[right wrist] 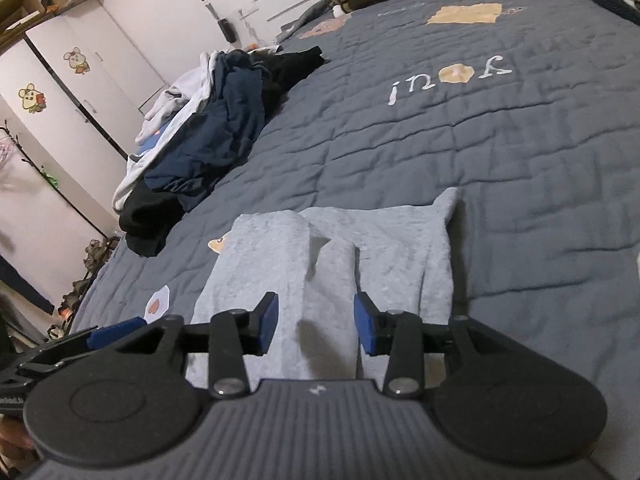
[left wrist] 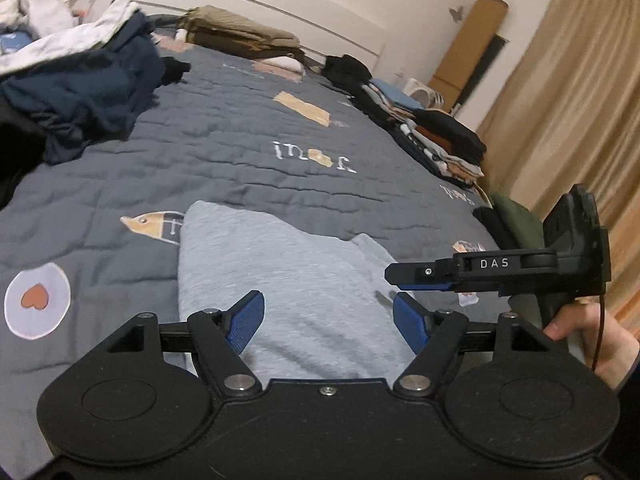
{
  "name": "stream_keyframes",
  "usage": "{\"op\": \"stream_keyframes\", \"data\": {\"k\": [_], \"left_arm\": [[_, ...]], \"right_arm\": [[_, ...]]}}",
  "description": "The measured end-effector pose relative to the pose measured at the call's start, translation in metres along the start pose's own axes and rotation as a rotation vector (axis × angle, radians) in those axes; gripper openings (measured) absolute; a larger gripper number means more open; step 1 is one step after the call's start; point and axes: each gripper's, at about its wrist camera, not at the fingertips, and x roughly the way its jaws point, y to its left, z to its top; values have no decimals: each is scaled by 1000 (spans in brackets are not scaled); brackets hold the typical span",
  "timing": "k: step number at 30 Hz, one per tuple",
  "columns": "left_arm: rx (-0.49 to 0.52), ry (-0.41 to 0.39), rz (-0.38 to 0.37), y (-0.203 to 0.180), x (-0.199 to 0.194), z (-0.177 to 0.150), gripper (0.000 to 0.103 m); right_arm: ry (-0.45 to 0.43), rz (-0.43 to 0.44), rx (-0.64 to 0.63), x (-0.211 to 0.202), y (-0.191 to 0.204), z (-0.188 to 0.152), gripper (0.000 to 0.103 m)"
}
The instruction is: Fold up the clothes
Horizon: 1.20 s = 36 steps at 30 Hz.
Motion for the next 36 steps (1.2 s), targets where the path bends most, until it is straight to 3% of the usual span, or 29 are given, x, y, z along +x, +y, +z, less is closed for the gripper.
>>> {"op": "stream_keyframes", "data": {"k": [7,16,32,34,36], "left_arm": [[-37,3,22,16,-1,-3,71],[-46,1,22,22,-2,-4,71],[-22,1,57,20,1,-9,73],[-20,2,60,20,1,-9,73],[-20,-3,63,20,-1,-8,73]], "right_arm": [[-6,-25,6,18,-6,11,41],[73,-44,-32,48,-1,-2,43],[20,-2,153,50,-19,-6,42],[7,-7,135,49,-15,-7,37],[-1,7,127,48,-13,-7,19]]}}
